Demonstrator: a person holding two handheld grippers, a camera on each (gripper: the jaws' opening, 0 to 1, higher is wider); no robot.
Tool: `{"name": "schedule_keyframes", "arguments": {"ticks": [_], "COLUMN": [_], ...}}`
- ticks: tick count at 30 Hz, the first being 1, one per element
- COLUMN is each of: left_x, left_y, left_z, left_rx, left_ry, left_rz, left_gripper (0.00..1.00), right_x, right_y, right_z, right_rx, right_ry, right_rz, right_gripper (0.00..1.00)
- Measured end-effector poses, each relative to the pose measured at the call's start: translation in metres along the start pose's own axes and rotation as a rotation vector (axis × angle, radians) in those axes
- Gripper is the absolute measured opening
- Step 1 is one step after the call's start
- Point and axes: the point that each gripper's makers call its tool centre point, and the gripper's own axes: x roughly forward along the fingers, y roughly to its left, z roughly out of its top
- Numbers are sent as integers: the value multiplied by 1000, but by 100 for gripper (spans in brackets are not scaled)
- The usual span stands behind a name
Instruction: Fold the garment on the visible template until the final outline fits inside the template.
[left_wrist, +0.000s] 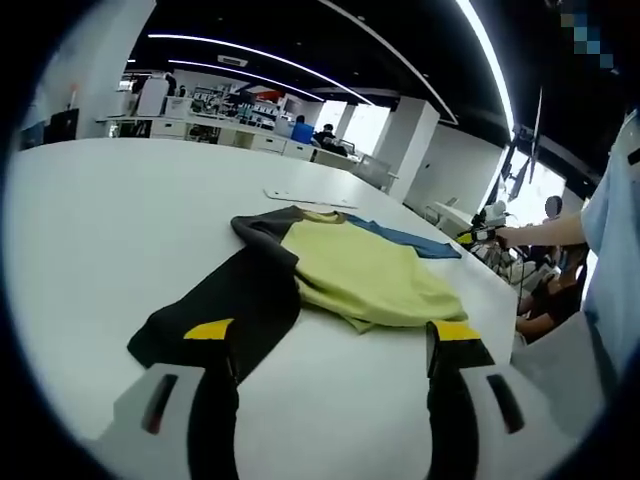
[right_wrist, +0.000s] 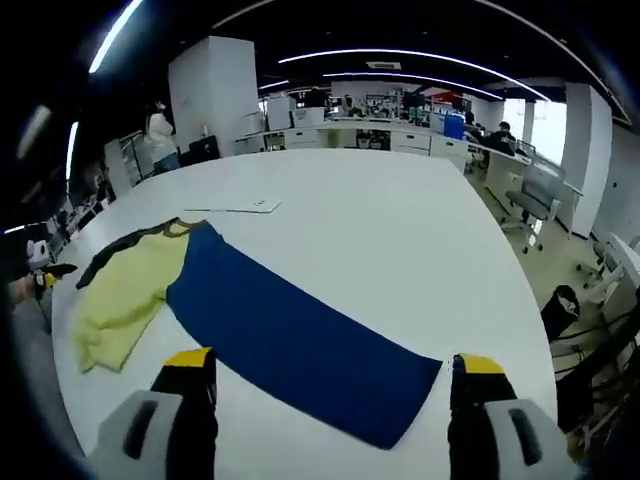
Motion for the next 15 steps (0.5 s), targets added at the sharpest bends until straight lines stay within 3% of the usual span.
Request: {"name": "schedule_keyframes", "arguments": {"ticks": [10, 12, 15], "left_x": [-11, -16, -19], "left_y": [5, 8, 9], "left_z": [-2, -4, -3], "left_rx": [-5, -9, -13], "left_ry": [-8, -7, -14], "left_rz": [18, 30, 31], "left_gripper": [74, 73, 73], "right_x": [-13, -19, -22], "right_y": [72, 102, 114], "right_z": [17, 25, 25], "right_rx": [-100, -133, -157], "right_ry": [-47, -80, -84], "right_rz": [155, 204, 235], "right_gripper": [97, 96, 96]}}
